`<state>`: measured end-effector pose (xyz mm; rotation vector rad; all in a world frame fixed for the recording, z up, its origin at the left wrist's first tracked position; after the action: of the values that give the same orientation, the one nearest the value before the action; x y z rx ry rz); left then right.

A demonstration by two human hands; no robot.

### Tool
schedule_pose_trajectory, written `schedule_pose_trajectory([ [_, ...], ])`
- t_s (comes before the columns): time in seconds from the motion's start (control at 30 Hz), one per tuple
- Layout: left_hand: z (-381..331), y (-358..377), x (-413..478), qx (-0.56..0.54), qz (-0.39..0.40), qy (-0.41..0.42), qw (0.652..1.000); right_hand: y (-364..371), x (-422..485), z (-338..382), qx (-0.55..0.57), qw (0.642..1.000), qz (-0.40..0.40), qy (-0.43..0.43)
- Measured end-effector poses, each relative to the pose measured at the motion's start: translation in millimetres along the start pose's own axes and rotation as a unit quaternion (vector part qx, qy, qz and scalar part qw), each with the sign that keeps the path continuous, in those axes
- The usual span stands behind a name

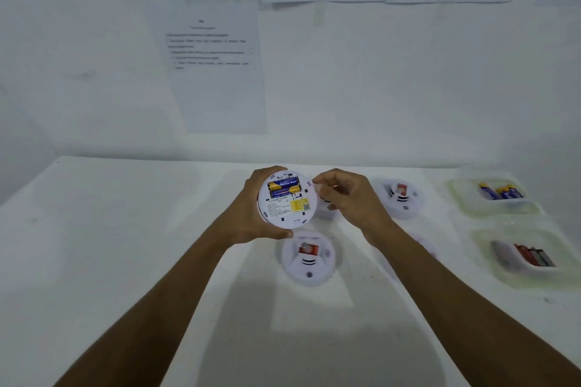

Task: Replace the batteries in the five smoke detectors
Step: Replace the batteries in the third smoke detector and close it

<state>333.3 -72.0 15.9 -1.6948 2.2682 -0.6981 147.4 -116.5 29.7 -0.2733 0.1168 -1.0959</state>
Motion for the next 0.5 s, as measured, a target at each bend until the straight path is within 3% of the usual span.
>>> schedule_pose_trajectory([
  [0.13,36.4,-43.2,-25.9,0.002,-0.014,-0.031,0.999,26.7,35.7,-7.1,-0.209,0.978,0.009,-0.019],
  [0.3,69.5,-72.7,-44.0,0.014,-0.017,-0.057,0.998,81.5,79.1,-23.1,-0.464,0.877,0.125,0.02],
  [0.5,80.8,-82.2,-44.7,0.013,-0.009,-0.051,0.999,105.9,97.9,-32.1,-0.453,0.872,0.182,0.04],
])
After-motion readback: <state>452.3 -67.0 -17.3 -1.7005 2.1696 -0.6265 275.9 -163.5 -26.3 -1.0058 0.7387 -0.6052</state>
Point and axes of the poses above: each hand's wrist, its own x-axis towards the middle knuckle, its own y-axis out of the palm, z = x × y, the point moved 9 cm from there along x, towards the middle knuckle, and after that the axes turned 10 degrees about z, right-handed, at the moved point
